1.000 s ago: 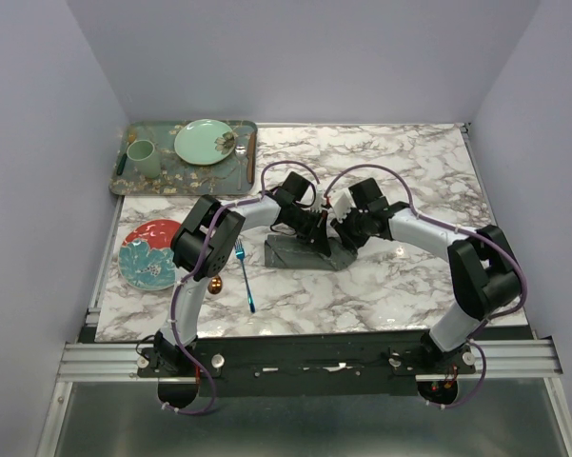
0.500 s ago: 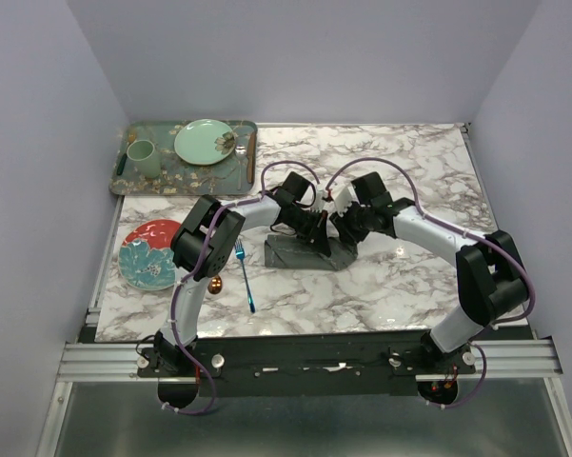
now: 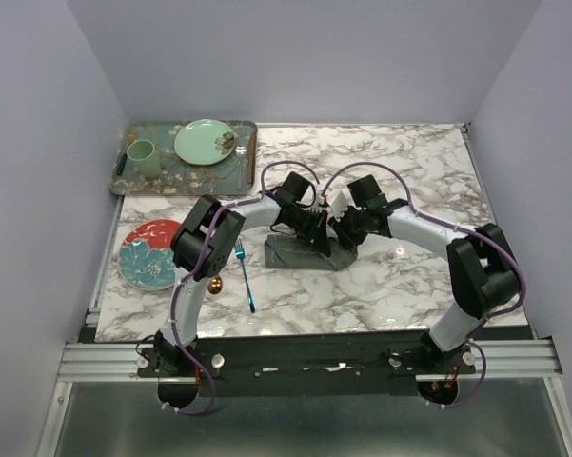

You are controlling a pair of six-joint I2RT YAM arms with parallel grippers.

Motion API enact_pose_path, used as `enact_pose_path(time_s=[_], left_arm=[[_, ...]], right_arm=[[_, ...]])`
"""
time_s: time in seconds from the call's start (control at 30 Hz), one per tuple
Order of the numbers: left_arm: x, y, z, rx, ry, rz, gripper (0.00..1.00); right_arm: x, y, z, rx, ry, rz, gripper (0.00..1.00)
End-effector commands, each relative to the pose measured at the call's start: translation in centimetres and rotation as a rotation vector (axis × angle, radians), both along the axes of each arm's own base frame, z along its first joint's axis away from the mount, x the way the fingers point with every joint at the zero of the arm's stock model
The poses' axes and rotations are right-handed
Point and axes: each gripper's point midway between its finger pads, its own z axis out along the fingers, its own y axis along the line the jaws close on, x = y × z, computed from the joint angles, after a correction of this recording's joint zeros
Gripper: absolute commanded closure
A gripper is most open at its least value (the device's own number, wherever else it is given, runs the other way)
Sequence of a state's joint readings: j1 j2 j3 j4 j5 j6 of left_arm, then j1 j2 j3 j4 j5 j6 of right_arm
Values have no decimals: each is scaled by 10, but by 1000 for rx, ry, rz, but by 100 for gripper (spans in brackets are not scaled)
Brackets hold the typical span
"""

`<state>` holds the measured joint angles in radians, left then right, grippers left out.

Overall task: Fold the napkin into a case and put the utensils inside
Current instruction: Stuff the top corner of the smaller-rectangle-folded napkin into the folded napkin.

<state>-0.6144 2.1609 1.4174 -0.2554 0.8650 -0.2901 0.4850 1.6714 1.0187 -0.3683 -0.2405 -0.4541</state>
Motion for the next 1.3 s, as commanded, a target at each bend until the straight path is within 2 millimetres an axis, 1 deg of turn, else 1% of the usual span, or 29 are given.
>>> enact_pose_path(time_s=[0.0, 0.03, 0.1, 0.17, 0.23, 0.27, 0.37, 0.43, 0.6, 0.67, 0.87, 1.07, 1.27], left_arm=[[3, 11, -30, 86, 16, 30, 100], [4, 11, -30, 87, 15, 32, 100], [5, 11, -26, 80, 14, 38, 100], [5, 9, -21, 72, 12, 41, 100], [7, 7, -14, 61, 11, 50, 100], [8, 6, -12, 57, 10, 52, 100], [10, 4, -3, 42, 6, 61, 100], [11, 2, 4, 30, 1, 67, 100], [17, -4, 25, -17, -20, 85, 100], [18, -7, 29, -29, -26, 87, 100], [24, -14, 47, -78, -54, 93, 100], [32, -19, 40, -71, -64, 99, 100], [41, -22, 20, -49, -85, 108, 100]], right_arm=[[-4, -3, -11, -29, 0, 31, 73], [-3, -3, -10, -27, -4, 31, 75], [-2, -2, -7, -25, -15, 30, 87], [-2, -1, 0, -12, -29, 33, 99], [-2, 0, 5, -3, -35, 31, 99], [-1, 1, 12, 9, -53, 32, 99], [-3, 1, 20, 25, -68, 32, 99], [-4, 2, 23, 31, -72, 35, 99], [-11, 0, 15, 28, -42, 39, 99], [-13, 0, 13, 29, -32, 39, 99], [-11, 0, 9, 24, -25, 35, 99], [-10, 2, 11, 33, -25, 24, 99], [-5, 3, 12, 34, -28, -3, 99]])
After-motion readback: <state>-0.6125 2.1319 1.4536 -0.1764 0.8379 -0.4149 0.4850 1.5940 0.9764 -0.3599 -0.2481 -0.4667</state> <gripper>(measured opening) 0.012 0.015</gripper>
